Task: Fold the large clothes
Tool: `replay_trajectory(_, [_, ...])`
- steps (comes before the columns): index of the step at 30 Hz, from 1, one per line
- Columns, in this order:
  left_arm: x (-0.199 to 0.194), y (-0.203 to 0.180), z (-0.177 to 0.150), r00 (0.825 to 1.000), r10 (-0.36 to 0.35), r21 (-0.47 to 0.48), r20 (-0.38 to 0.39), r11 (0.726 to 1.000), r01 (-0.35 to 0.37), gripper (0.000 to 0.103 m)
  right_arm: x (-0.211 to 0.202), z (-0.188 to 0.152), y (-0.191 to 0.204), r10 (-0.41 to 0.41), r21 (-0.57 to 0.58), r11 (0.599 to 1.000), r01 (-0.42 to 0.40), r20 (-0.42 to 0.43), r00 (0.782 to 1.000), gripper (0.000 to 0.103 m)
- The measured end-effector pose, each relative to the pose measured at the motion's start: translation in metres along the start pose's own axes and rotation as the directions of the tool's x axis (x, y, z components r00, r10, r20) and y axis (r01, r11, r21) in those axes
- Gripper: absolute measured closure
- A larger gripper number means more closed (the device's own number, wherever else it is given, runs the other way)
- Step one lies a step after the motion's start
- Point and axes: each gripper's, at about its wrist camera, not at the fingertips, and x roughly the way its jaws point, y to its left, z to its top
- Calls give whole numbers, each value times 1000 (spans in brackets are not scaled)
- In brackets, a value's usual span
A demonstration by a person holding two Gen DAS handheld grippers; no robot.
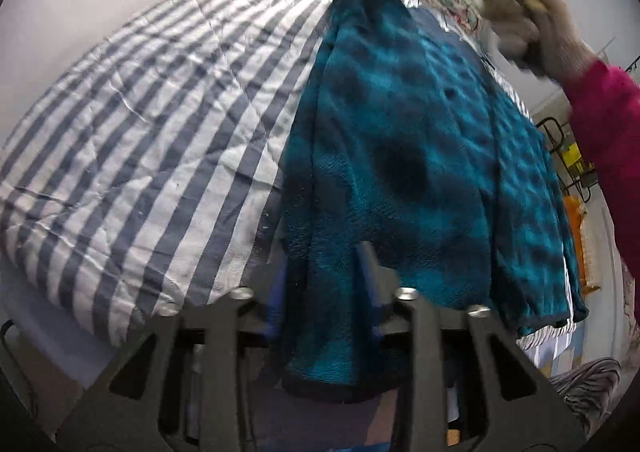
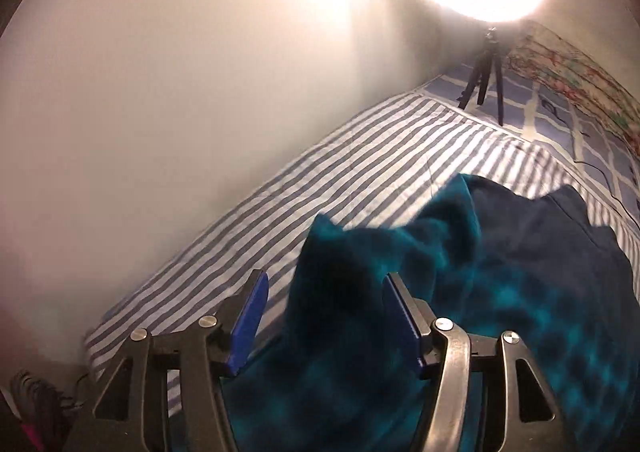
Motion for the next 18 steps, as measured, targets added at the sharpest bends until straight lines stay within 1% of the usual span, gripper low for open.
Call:
replay_trajectory(2, [4,1,1,1000,-18,-10,0,1000,18,87,24,8,1,-19,-24,1000,18,-20,1000,41])
replay_trajectory(5, [5,4,1,999,-46,-20,-4,999,46,93,62,16,2,-57,-77,996,52,-62,996,41])
replay_trajectory(6, [5,4,0,999,-49,-19,-2,999,49,94,69,16,3,-63,-85,995,57,-73,995,44])
replay_trajectory(8, [1,5,-2,998,-55,-15,5,998,56,96,82,16,1,-33,-83,996,25,-101,994,85])
replay_trajectory(9, [-5,6,-4,998,-63,-19,10,998,63,96,85,16,2,-25,-75,997,18,-100,995,87])
replay_trajectory(10, [-14,10,-5,996,-84,-38,21,996,85,96,83,16,3,-33,-79,997,26,-81,996,90])
replay_trajectory(12, [-31,20,-7,993,-112,-66,48,991,115,96,75,17,6,-25,-79,997,22,-38,999,92])
replay_trajectory(14, [-38,24,-7,991,-112,-75,70,990,117,96,68,21,2,1,-43,999,0,15,1000,93])
replay_trajectory(15, [-36,25,-7,992,-108,-74,63,991,113,96,68,23,-3,21,-16,1000,-21,39,999,93])
replay_trajectory(16, [-30,24,-9,995,-89,-67,51,993,92,96,73,23,-6,32,-3,999,-32,36,999,93])
replay_trajectory(18, [-23,24,-14,997,-72,-69,35,995,74,96,91,18,-5,6,-1,1000,-6,-1,1000,93])
